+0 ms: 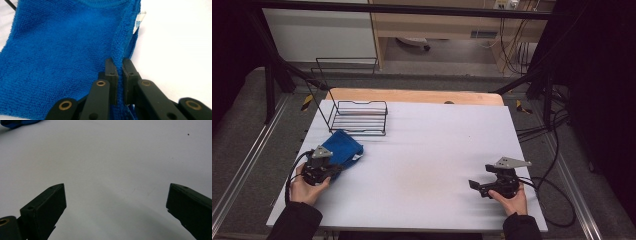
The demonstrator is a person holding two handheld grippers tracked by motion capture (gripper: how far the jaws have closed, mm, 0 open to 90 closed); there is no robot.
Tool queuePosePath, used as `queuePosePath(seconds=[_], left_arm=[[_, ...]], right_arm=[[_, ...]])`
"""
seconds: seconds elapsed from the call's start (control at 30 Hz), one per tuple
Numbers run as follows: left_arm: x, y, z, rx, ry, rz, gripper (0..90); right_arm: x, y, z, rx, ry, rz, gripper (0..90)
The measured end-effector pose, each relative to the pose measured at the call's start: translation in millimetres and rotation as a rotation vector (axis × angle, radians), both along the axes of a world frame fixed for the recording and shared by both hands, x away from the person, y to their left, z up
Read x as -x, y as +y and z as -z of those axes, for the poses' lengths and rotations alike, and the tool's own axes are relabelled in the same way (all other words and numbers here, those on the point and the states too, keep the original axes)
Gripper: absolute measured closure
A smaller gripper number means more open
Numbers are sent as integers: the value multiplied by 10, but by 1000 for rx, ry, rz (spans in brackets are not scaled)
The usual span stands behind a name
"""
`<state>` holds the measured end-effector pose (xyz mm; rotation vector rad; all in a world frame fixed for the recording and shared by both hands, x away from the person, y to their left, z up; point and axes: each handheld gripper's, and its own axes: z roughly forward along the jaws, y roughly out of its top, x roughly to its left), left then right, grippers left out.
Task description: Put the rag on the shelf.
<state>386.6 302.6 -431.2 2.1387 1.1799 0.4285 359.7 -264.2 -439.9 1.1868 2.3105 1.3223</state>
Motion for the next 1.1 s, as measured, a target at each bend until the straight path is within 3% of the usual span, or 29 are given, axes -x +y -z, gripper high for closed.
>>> queuePosePath(seconds=[0.23,0.43,0.67,1.0,1.1], left_arm=[[110,-109,-62,55,16,72,847],[204,-333,-82,111,32,149,848],[322,-588,-90,146,44,238,847],[450,-815,-46,117,64,304,840],[440,-816,-34,117,73,305,782]], right_arm=[[1,0,-1,-4,2,-2,33],[2,-1,-2,-4,4,-5,33],[2,0,-2,-4,4,-4,33],[4,1,-3,-7,2,-5,37],[-3,20,-8,-9,0,-7,40]])
